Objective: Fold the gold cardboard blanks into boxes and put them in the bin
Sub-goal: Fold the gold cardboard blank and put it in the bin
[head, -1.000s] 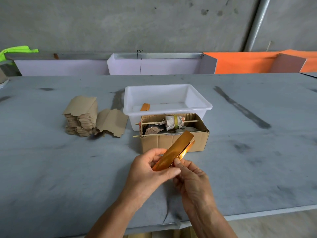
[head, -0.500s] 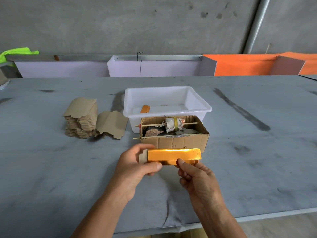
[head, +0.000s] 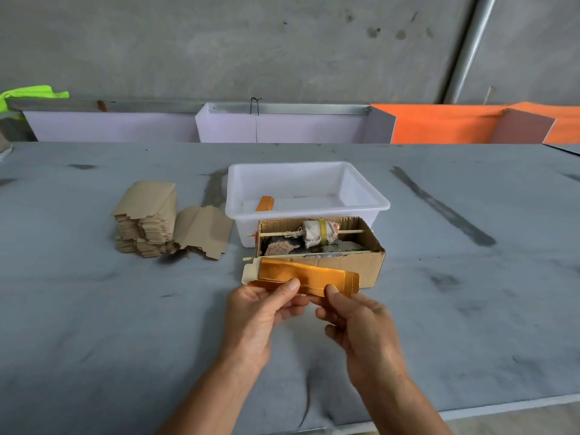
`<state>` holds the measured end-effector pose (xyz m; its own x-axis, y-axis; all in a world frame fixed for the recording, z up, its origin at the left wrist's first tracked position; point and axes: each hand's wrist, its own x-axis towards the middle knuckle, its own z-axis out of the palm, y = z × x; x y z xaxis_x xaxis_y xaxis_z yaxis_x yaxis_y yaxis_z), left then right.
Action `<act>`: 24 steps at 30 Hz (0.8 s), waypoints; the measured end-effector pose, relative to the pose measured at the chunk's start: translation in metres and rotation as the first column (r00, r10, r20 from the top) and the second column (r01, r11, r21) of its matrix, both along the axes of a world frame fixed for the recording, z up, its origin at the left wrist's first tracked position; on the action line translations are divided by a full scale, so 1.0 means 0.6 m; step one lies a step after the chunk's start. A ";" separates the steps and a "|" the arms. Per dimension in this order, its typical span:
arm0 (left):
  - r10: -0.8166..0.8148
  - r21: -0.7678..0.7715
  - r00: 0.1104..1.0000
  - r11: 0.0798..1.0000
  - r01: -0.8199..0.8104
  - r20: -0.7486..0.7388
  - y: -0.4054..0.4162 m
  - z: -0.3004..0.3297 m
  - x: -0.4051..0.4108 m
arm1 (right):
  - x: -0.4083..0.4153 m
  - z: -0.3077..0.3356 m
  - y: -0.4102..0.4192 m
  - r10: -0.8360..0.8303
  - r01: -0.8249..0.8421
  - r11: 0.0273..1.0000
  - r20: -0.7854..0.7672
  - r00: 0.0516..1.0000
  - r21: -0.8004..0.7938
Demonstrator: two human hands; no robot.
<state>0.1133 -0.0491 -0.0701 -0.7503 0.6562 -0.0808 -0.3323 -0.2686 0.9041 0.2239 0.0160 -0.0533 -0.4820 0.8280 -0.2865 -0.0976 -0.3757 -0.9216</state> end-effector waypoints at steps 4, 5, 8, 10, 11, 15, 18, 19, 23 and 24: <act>0.024 0.019 0.999 1.000 -0.023 -0.038 0.005 -0.009 -0.016 | 0.010 0.027 0.049 -0.306 0.136 0.798 0.200 0.931 0.586; 0.018 0.014 0.998 1.000 -0.017 -0.054 0.004 -0.013 -0.017 | 0.009 0.042 0.063 -0.336 0.105 0.725 0.216 0.917 0.681; -0.023 -0.015 0.993 1.000 0.022 -0.112 0.004 -0.019 -0.014 | -0.010 0.081 0.108 -0.293 -0.150 0.603 0.392 0.872 0.784; -0.031 -0.022 0.991 0.999 0.028 -0.132 0.004 -0.019 -0.015 | -0.031 0.096 0.137 -0.267 -0.385 0.533 0.582 0.768 0.753; -0.032 -0.025 0.990 0.999 0.029 -0.137 0.004 -0.018 -0.016 | -0.042 0.100 0.149 -0.263 -0.488 0.498 0.662 0.702 0.717; -0.023 -0.035 0.990 0.999 0.018 -0.136 0.001 -0.020 -0.018 | -0.072 0.100 0.177 -0.186 -0.690 0.463 0.822 0.539 0.557; -0.025 -0.028 0.990 0.999 0.021 -0.141 -0.001 -0.019 -0.016 | -0.083 0.093 0.183 -0.062 -0.675 0.531 0.818 0.572 0.513; -0.029 -0.023 0.989 0.999 0.026 -0.143 -0.001 -0.018 -0.015 | -0.085 0.092 0.183 -0.032 -0.663 0.556 0.810 0.585 0.501; -0.033 -0.009 0.989 0.999 0.032 -0.141 -0.002 -0.016 -0.014 | -0.095 0.088 0.183 0.015 -0.633 0.604 0.787 0.617 0.485; -0.032 -0.008 0.990 0.999 0.031 -0.140 -0.003 -0.016 -0.015 | -0.095 0.087 0.183 0.016 -0.628 0.606 0.782 0.623 0.488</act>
